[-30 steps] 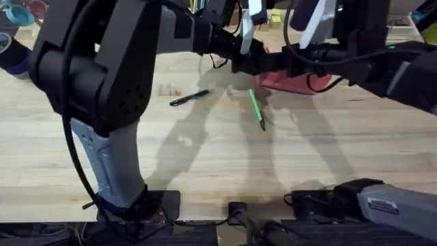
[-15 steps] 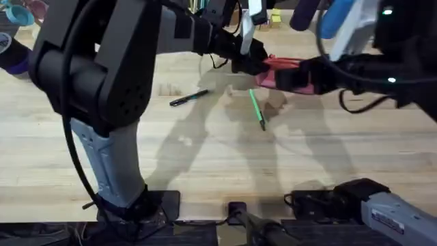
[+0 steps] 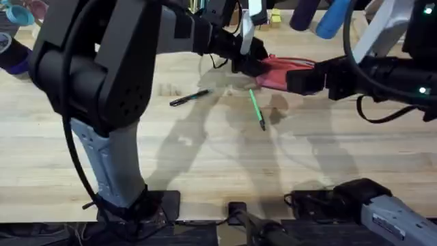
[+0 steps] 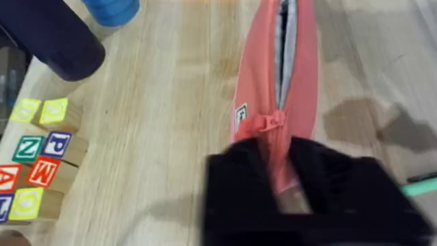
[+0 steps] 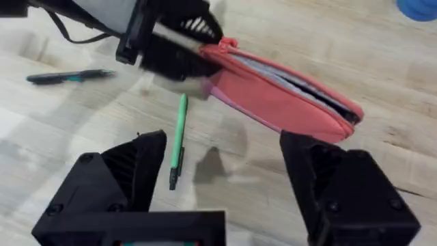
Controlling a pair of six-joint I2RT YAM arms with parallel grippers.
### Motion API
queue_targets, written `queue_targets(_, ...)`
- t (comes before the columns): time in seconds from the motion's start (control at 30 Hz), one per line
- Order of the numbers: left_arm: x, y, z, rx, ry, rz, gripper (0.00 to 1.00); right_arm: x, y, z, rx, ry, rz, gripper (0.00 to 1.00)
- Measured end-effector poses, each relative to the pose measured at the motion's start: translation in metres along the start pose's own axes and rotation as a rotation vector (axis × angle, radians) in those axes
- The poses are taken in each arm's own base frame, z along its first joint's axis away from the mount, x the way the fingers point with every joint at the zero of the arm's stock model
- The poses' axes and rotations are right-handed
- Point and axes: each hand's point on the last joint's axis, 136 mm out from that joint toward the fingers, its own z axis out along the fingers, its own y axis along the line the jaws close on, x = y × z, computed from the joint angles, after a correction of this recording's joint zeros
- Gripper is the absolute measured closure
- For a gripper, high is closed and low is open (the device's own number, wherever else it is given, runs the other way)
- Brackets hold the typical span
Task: Unzip the bag, pick up the pens from the table one at a time and place them inside, then zip the bag closed.
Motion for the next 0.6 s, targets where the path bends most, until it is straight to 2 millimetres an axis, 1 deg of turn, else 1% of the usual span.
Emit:
queue_targets(0.07,0.0001,-0.0001,0.0001,0.000,0.001,-0.002,0.478,0.0001,-0.0005,0.0000,0.003,0.000,0.000,0.005)
queue_targets(0.1,0.0000,-0.0003,0.0002,0.001,0.001,-0.003,0.308,0.0000,-0.0006,-0.0001,0.003,0.000,0.000,0.005)
queue_targets(0.17,0.0000,-0.0004,0.0002,0.001,0.001,-0.007,0.046,0.0001,-0.0008,0.0000,0.005,0.000,0.000,0.005)
queue_targets(0.23,0.0000,-0.0003,0.0002,0.001,0.001,-0.006,0.012,0.0000,-0.0011,-0.0001,0.007,0.000,0.000,0.005)
queue_targets(0.6,-0.0003,0.0002,-0.0005,0.001,-0.003,-0.010,0.008,-0.0016,-0.0020,0.0001,0.011,0.001,0.000,0.005)
